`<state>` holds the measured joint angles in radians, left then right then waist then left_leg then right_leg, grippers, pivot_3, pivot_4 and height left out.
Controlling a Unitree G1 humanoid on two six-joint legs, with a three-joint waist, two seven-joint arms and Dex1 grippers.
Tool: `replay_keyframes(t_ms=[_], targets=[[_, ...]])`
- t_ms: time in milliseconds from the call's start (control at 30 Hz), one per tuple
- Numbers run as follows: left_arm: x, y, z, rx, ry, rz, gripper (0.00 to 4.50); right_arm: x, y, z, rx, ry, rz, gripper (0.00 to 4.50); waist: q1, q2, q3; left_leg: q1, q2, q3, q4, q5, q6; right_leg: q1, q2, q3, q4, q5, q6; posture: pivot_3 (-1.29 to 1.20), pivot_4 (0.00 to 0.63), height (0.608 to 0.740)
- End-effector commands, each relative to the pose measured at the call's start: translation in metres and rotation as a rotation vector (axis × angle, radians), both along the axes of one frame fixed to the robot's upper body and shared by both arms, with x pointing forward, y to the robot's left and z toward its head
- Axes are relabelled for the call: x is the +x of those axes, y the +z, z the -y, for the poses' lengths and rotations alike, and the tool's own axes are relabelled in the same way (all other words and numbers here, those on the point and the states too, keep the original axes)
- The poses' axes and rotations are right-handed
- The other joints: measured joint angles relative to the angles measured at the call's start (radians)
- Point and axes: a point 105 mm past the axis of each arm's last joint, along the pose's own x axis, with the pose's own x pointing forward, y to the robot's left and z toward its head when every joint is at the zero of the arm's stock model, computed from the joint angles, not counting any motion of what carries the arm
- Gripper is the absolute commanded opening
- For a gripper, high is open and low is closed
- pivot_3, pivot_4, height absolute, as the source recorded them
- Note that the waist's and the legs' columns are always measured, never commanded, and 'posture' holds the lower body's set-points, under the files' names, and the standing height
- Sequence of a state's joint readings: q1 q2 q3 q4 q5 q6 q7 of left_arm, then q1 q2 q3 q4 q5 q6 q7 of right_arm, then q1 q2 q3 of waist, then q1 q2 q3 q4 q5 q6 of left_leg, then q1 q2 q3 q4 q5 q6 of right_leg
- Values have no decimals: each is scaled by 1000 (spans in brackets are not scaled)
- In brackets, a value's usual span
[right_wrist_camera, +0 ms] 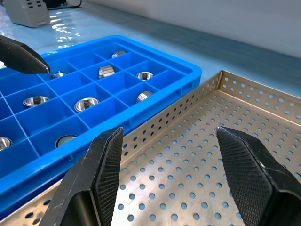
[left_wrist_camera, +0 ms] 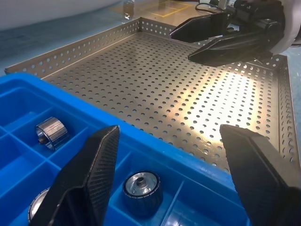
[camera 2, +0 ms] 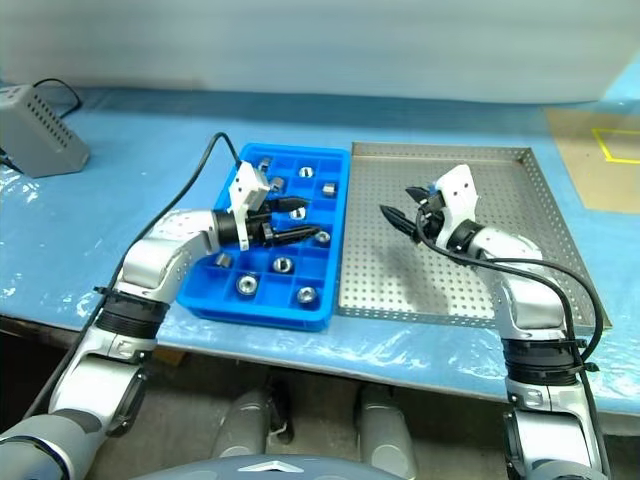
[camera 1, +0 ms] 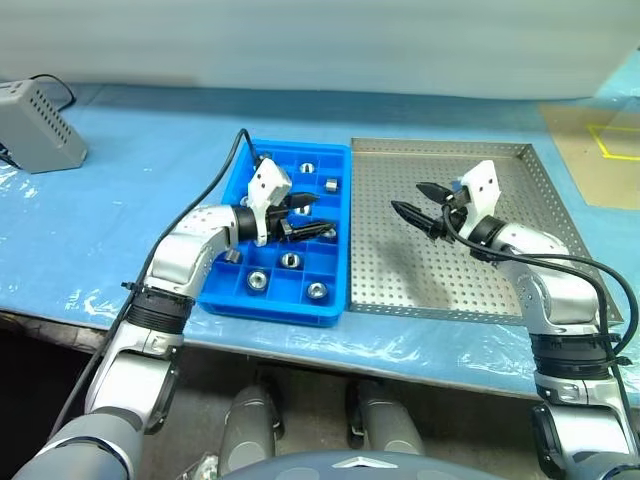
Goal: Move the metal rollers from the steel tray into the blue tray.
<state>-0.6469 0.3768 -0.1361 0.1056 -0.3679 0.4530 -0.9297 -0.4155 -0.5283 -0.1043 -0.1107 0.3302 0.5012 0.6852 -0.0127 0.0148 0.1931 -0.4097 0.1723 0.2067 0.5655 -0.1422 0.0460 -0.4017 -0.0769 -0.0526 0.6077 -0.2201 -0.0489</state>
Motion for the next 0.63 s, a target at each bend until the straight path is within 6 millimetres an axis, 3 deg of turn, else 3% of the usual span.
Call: replay_keyframes(t_ms=[33,633], targets=[[-2,11,-4,-23,9,36,3593,2,13,-2,-12,14,55,3208,2,0,0,0,0,0,0,0,0,0,0,0,0,0,0,-276,150,740],[6,20,-5,-35,35,59,3593,4,14,-2,-24,17,70,3208,1,0,0,0,0,0,0,0,0,0,0,0,0,0,0,-280,150,740]])
